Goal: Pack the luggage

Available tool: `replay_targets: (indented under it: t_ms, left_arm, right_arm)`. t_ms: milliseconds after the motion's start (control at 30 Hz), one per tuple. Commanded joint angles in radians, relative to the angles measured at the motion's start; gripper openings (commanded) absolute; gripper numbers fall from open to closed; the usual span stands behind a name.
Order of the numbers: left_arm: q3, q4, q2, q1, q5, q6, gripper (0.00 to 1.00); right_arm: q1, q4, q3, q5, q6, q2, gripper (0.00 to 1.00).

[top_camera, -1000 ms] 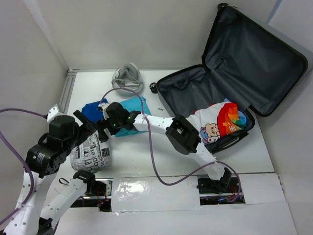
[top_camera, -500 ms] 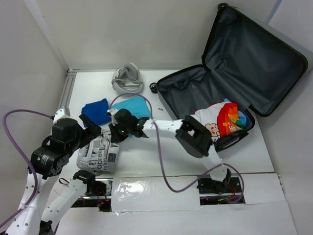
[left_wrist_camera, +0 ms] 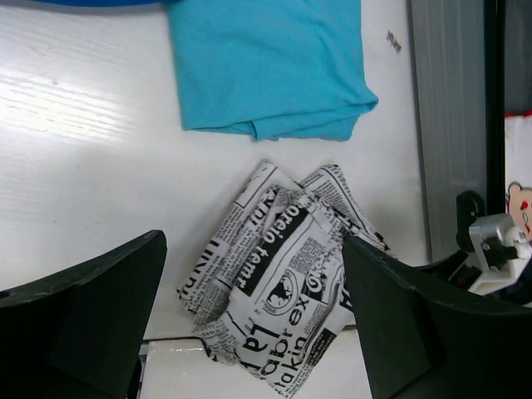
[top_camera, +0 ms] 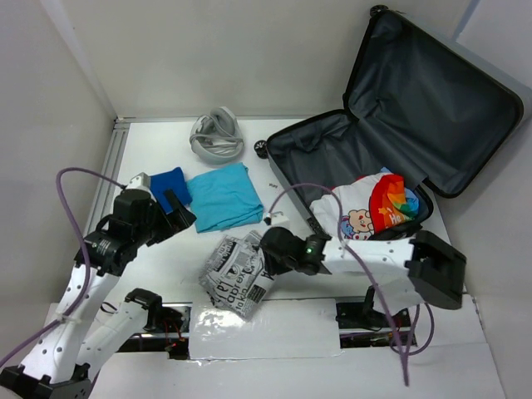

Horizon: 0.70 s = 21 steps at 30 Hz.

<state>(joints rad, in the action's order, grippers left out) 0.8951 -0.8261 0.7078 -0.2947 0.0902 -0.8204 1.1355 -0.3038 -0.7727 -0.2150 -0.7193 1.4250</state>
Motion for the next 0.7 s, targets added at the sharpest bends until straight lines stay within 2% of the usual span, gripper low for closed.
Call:
replay_targets:
  t_ms: [0,100,167,267,333,367,400,467,500,600,667]
  left_arm:
    - [-0.028,0.113,0.033,0.005,-0.125,0.075,1.0]
    - [-0.056,0.131,0.056,0.005,-0.228,0.131,1.0]
    - [-0.094,0.122,0.056,0.005,-0.28,0.145,1.0]
    - [-0.154,0.099,0.013,0.005,-0.332,0.156,1.0]
    - [-0.189,0.117,-0.019,-0.018,-0.404,0.119,1.0]
    - [-0.246,0.136,-0.033,-0.029,-0.497,0.104,1.0]
    - [-0.264,0.136,-0.033,-0.029,-0.515,0.093,1.0]
    - [-0.277,0.096,-0.019,-0.066,-0.5,0.07,1.0]
    - [-0.277,0.079,0.008,-0.09,-0.454,0.032,1.0]
    - [-0.277,0.038,0.047,-0.176,-0.394,-0.037,1.0]
    - [-0.277,0.015,0.102,-0.211,-0.385,-0.051,1.0]
  right_arm:
    - [0.079,-0.129,0.058,-0.127,-0.14,-0.151,0.51]
    - [0.2,-0.115,0.037,-0.245,-0.013,-0.198,0.88]
    - [0.23,-0.147,-0.008,-0.353,0.075,-0.198,0.98]
    - [0.18,-0.155,-0.083,-0.391,0.194,-0.173,1.0]
    - [0.112,-0.101,-0.083,-0.325,0.279,-0.164,1.0]
    - [0.014,-0.033,-0.083,-0.193,0.341,-0.164,1.0]
    - [-0.038,0.004,-0.083,-0.108,0.372,-0.164,1.0]
    - [-0.188,0.101,-0.066,0.091,0.447,-0.164,1.0]
    - [-0.221,0.118,-0.056,0.247,0.512,-0.164,1.0]
    - [-0.295,0.098,-0.085,0.437,0.611,-0.106,1.0]
    - [-0.304,0.056,-0.115,0.476,0.635,-0.036,1.0]
